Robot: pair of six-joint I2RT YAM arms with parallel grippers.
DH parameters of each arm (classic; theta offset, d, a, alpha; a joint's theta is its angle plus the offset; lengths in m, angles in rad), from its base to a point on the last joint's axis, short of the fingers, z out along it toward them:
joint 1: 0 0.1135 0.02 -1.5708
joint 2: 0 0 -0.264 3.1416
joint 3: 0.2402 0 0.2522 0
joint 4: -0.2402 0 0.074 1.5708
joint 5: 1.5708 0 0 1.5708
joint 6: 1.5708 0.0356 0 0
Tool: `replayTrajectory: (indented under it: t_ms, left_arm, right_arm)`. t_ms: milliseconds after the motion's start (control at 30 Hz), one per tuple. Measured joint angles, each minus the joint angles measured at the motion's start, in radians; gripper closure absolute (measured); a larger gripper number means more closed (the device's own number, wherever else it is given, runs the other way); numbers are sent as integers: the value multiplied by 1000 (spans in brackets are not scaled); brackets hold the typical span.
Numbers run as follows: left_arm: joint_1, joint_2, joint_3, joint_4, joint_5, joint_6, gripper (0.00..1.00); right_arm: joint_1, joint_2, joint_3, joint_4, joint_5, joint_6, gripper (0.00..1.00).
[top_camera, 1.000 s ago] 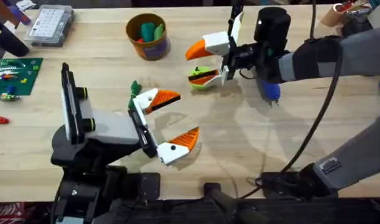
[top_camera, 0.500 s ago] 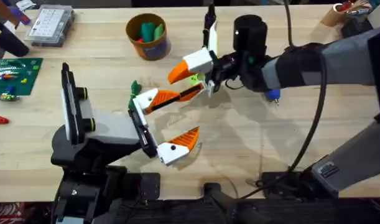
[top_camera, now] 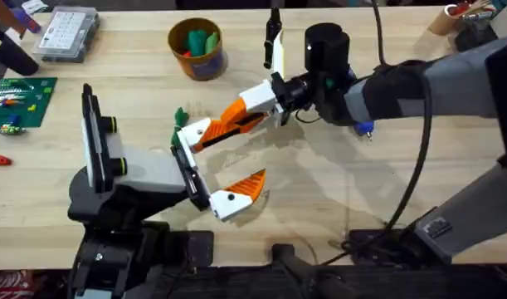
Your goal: Pick up the gripper from the table and insert it into the empty holder that is missing its gripper. Then pick up a screw, insert it into the mounting hole, and use the screwdriver to tighten it. Finally, clean up the table by picking up the vegetable and placing it into the bucket.
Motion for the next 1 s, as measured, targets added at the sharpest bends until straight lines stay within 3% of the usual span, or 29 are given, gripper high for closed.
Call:
replayTrajectory:
  t_ms: [133,633,767,1000]
  left_arm:
    - [0,0,0,0,0,-1,14]
    - [0,0,0,0,-1,-1,14]
    - [0,0,0,0,-6,-5,14]
    - [4,0,0,2,-26,-9,14]
  right_arm:
    - [0,0,0,2,3,-1,863]
    - [0,0,0,1,15,0,884]
    - [5,0,0,5,29,3,964]
    - [16,0,2,8,54,5,985]
